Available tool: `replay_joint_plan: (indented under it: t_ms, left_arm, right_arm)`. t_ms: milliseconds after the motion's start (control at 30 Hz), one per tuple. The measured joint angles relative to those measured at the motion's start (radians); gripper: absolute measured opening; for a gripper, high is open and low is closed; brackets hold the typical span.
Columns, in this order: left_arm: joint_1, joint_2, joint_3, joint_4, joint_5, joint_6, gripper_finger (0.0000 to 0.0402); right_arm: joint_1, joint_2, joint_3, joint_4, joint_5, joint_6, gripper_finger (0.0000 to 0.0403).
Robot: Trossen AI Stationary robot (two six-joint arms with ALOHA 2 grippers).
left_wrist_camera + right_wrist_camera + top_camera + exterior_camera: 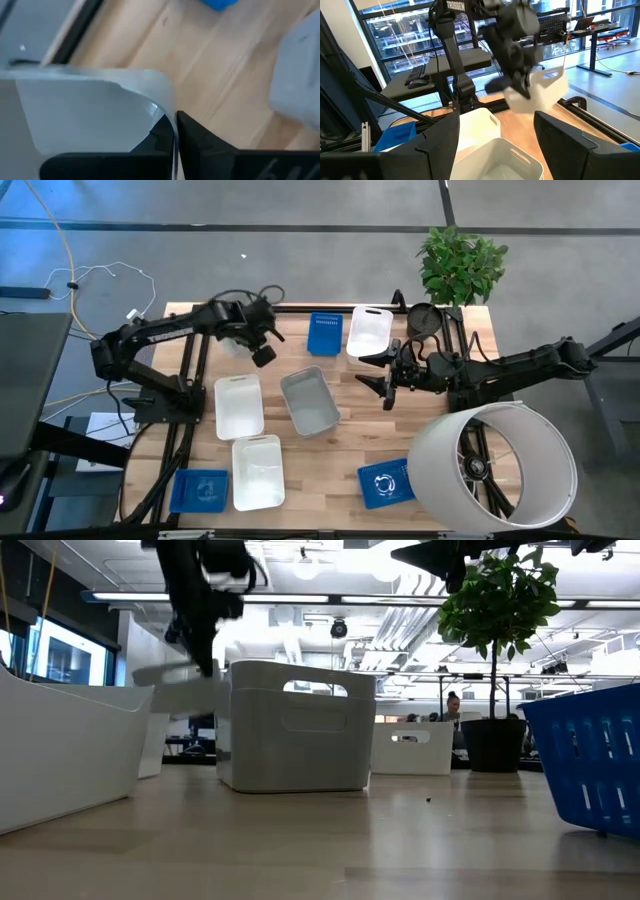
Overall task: Stack baskets by color
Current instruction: Stack the top gray bin on top of the middle gray bins
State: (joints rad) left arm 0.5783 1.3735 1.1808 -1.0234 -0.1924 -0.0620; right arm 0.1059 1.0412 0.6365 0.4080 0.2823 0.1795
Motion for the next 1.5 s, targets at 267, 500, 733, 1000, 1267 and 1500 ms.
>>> replay_joint_plan:
  t_ms: [267, 500, 733, 1000, 1267, 1500]
  left_arm:
    - [-0.16, -0.024, 0.267, -0.187, -0.012, -0.013, 0.0]
    - [-0.4, -0.011, 0.372, -0.198, -0.036, -0.168, 0.0]
    - [-0.636, 0.039, 0.382, -0.052, -0.062, -0.354, 0.0]
    - [-0.79, 0.162, 0.382, 0.177, -0.16, -0.48, 0.0]
    - [-0.809, 0.296, 0.425, 0.129, -0.187, -0.517, 0.0]
    - [-0.788, 0.447, 0.597, 0.011, -0.216, -0.364, 0.0]
  right_arm:
    - [-0.001, 0.0, 0.0, 0.03, 0.081, 0.021, 0.0243]
    - [-0.001, 0.0, 0.0, 0.03, 0.184, -0.023, 0.0243]
    - [-0.001, -0.001, 0.0, 0.03, 0.313, -0.024, 0.0243]
    - [-0.001, -0.004, 0.001, -0.005, 0.321, -0.031, 0.0243]
    - [-0.001, -0.023, 0.001, -0.034, 0.373, -0.076, 0.0243]
    - [-0.001, -0.021, 0.001, -0.073, 0.404, -0.067, 0.0243]
